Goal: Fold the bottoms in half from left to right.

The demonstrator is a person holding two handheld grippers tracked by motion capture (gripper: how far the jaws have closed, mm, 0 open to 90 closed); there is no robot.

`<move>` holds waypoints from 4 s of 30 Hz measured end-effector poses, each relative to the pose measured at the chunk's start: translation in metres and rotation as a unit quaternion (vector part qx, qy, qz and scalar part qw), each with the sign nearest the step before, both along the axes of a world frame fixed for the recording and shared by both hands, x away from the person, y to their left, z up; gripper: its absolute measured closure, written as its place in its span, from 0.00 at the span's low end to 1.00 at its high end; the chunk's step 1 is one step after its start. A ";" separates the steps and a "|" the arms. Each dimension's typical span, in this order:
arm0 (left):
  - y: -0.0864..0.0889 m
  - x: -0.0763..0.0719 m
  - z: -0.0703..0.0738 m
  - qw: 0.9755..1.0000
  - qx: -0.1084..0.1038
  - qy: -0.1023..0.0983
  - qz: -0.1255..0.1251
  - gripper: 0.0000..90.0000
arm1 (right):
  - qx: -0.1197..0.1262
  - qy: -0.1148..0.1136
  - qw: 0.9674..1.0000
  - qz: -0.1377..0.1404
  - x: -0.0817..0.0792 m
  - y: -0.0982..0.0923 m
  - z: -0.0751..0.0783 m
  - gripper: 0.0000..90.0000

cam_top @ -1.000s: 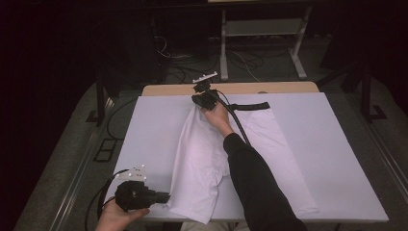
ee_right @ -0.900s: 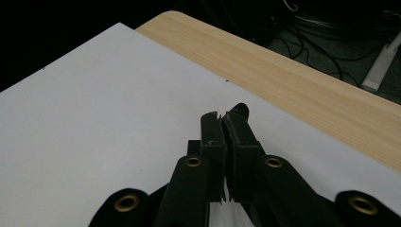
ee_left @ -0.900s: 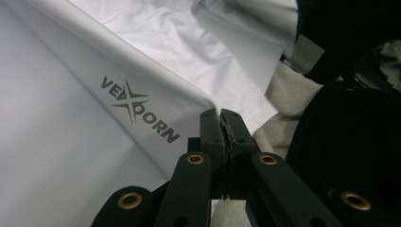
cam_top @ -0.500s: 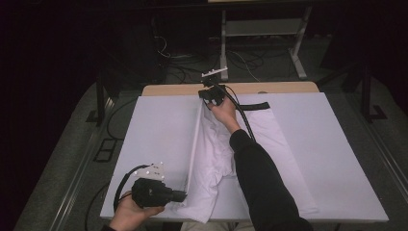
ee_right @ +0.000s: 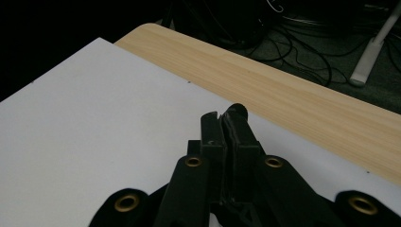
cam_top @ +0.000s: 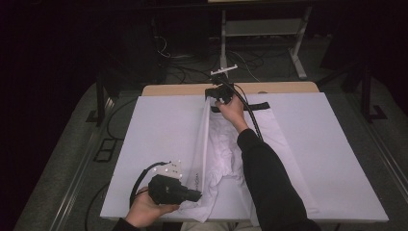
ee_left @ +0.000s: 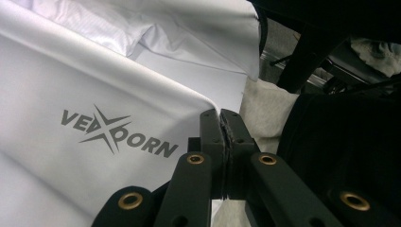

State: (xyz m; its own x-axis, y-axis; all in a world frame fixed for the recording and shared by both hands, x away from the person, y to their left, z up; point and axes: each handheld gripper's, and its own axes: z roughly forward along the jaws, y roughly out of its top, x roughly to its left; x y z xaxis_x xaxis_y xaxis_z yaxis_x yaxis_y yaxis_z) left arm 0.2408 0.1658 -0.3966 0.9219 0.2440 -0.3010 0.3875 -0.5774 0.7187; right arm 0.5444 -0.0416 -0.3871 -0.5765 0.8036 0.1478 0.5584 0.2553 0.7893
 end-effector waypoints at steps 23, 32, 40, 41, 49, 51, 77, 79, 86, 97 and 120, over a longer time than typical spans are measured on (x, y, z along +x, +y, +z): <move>-0.061 0.009 0.000 0.999 -0.008 0.000 -0.042 0.98 | 0.021 0.011 1.000 0.007 0.001 -0.044 0.004 0.95; -0.080 0.008 -0.003 0.999 -0.003 -0.001 -0.048 0.98 | 0.020 0.016 1.000 0.005 -0.003 -0.064 0.001 0.95; -0.099 0.005 0.000 0.998 -0.010 -0.004 -0.056 0.98 | 0.042 0.019 0.999 -0.006 -0.003 -0.084 0.004 0.95; -0.102 0.004 0.000 0.998 -0.009 -0.004 -0.057 0.98 | 0.040 0.017 0.999 -0.006 -0.004 -0.086 0.004 0.95; -0.124 0.004 0.003 0.998 -0.017 -0.003 -0.068 0.98 | 0.036 0.016 0.999 -0.008 -0.006 -0.099 0.006 0.95; -0.129 0.004 0.003 0.997 -0.020 -0.002 -0.073 0.98 | 0.032 0.016 0.999 -0.009 -0.007 -0.102 0.005 0.95; -0.181 0.005 -0.006 0.995 -0.018 0.016 -0.096 0.98 | 0.012 0.018 1.000 0.000 -0.016 -0.128 0.001 0.95; -0.186 0.005 -0.008 0.995 -0.017 0.019 -0.099 0.98 | 0.011 0.022 1.000 0.000 -0.017 -0.133 0.000 0.95; -0.203 0.004 -0.012 0.994 -0.016 0.021 -0.110 0.98 | 0.011 0.020 1.000 0.001 -0.020 -0.151 -0.004 0.95; -0.226 0.005 -0.014 0.993 -0.014 0.027 -0.114 0.97 | 0.019 0.016 1.000 0.006 -0.023 -0.172 -0.009 0.95; -0.263 0.014 -0.037 0.992 -0.029 0.065 -0.103 0.97 | 0.006 0.021 1.000 0.004 -0.023 -0.200 -0.019 0.95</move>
State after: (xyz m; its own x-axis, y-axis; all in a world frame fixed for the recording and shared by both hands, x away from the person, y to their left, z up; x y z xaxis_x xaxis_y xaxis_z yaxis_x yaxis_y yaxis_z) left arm 0.2546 -0.0972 -0.4338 0.9031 0.0334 -0.4282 0.3568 -0.6131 0.7049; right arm 0.5213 -0.2413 -0.4059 -0.5754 0.7973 0.1821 0.5891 0.2496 0.7685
